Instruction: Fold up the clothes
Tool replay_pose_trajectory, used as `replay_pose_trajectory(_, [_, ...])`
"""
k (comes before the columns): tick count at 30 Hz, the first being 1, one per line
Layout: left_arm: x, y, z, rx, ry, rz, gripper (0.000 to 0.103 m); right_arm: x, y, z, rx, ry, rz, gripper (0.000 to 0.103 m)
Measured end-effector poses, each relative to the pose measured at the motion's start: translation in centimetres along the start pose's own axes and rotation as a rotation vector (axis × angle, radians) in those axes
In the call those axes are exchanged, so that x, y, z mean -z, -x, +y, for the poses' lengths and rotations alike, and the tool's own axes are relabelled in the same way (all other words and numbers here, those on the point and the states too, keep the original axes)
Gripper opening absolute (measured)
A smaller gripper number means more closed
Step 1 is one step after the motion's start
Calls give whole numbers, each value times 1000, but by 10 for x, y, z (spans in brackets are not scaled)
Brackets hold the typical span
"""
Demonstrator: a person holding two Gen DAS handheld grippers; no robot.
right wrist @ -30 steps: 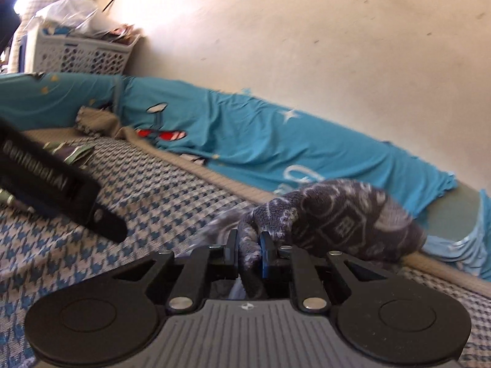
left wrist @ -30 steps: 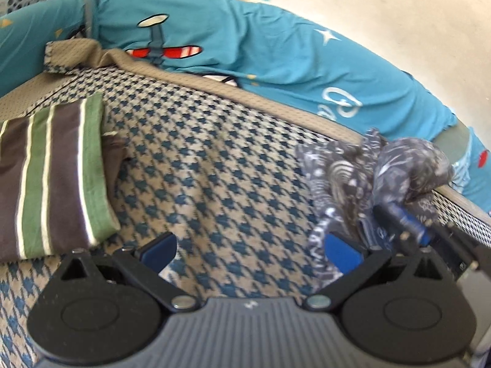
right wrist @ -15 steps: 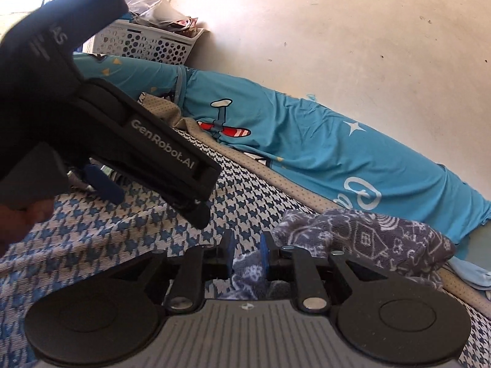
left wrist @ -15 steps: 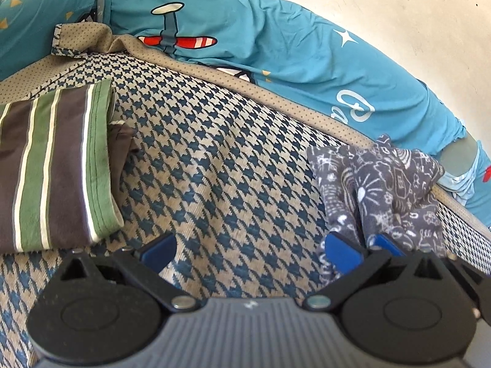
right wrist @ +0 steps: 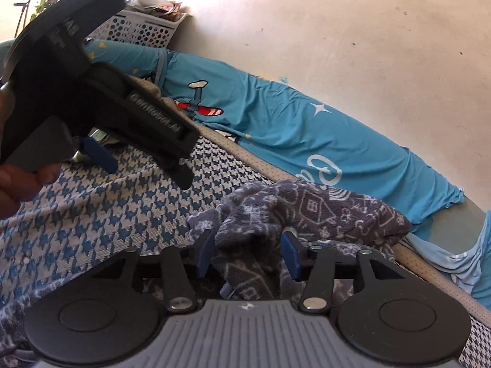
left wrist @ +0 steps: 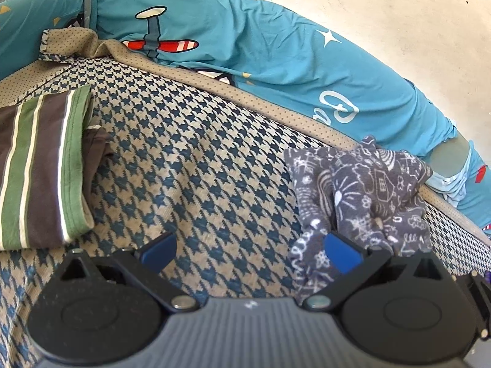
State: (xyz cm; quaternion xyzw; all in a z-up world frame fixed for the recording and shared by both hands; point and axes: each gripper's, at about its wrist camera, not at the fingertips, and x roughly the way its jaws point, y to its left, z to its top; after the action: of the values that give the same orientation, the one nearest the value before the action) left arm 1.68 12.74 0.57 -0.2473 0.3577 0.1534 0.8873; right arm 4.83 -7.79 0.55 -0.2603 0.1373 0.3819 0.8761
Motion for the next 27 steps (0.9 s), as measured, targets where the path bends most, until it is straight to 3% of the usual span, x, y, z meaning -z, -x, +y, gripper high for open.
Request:
replay_pose_trajectory(3, [0,-3,-1,-5,-4,7,103,0,-7,3,0,0,-4,55])
replay_pose_trajectory(9, [0,-5,0,0,-4,19,103,2,-24,1,10,-62,13,53])
replay_pose_trajectory(12, [-1,-5,3,1,3,22,103,3,-33,-2,-3,-95,28,38])
replay_pose_trajectory(14, [-1,-4,5,2,11,24,103,3,-37,-5,-13,-121,37,17])
replay_pose_trajectory(22, [-3,-1,6,18,29,19,103,-6,-33,-16,-13,-227,22,9])
replay_pose_trajectory(27, [-8,6,2,4,19,-39,103,-21,-25,-13,-21,-262,-37,8])
